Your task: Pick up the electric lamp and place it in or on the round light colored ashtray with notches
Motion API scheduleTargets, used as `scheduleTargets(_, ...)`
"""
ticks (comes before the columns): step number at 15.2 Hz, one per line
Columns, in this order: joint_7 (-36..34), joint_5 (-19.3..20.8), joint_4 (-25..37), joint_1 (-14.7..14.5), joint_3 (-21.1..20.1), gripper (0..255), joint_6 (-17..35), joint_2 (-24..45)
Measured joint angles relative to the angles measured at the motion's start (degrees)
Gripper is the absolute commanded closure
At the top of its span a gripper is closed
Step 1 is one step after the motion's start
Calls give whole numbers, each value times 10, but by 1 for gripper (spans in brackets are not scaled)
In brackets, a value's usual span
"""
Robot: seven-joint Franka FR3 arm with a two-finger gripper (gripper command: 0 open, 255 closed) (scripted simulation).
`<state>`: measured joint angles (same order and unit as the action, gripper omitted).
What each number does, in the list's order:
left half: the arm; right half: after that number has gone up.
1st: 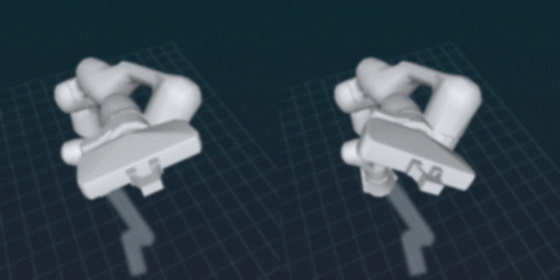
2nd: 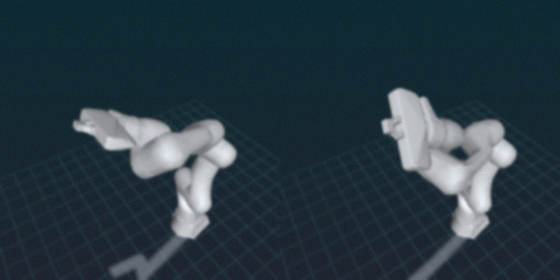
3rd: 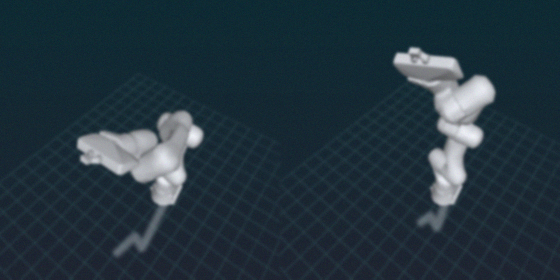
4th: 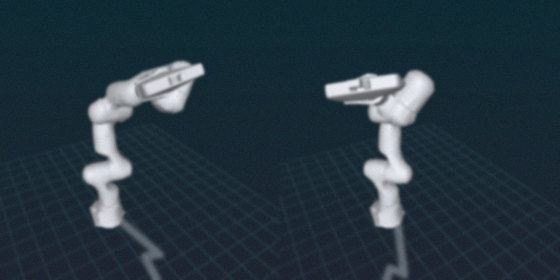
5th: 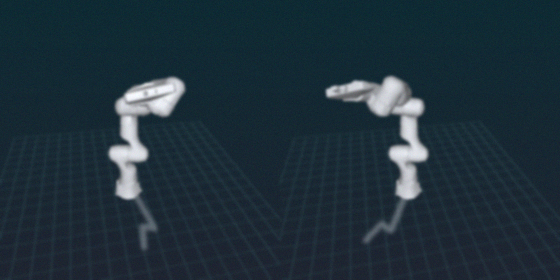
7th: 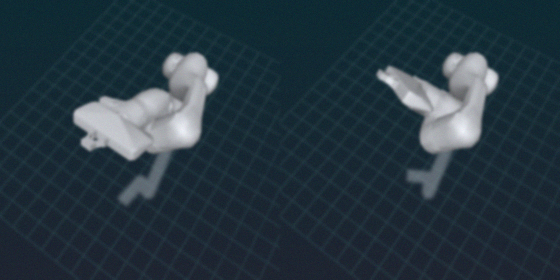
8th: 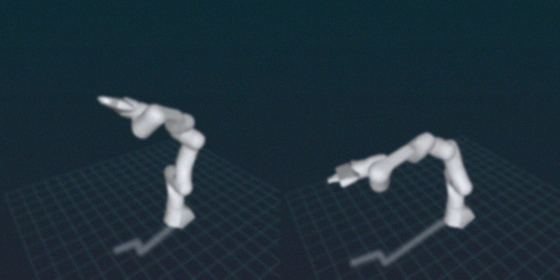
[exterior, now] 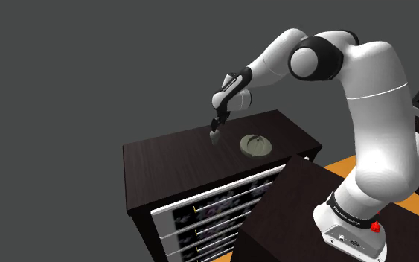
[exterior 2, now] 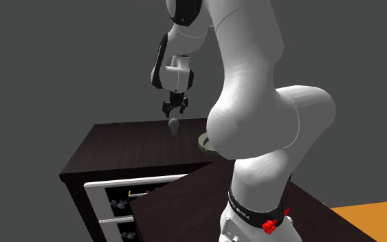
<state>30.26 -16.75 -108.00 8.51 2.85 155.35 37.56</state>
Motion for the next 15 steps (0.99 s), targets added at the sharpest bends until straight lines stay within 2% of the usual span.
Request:
scheduleTargets(9,7,-9,69,10,-13,0,24,91)
scheduleTargets(15,7,-9,74,10,-14,0,25,97)
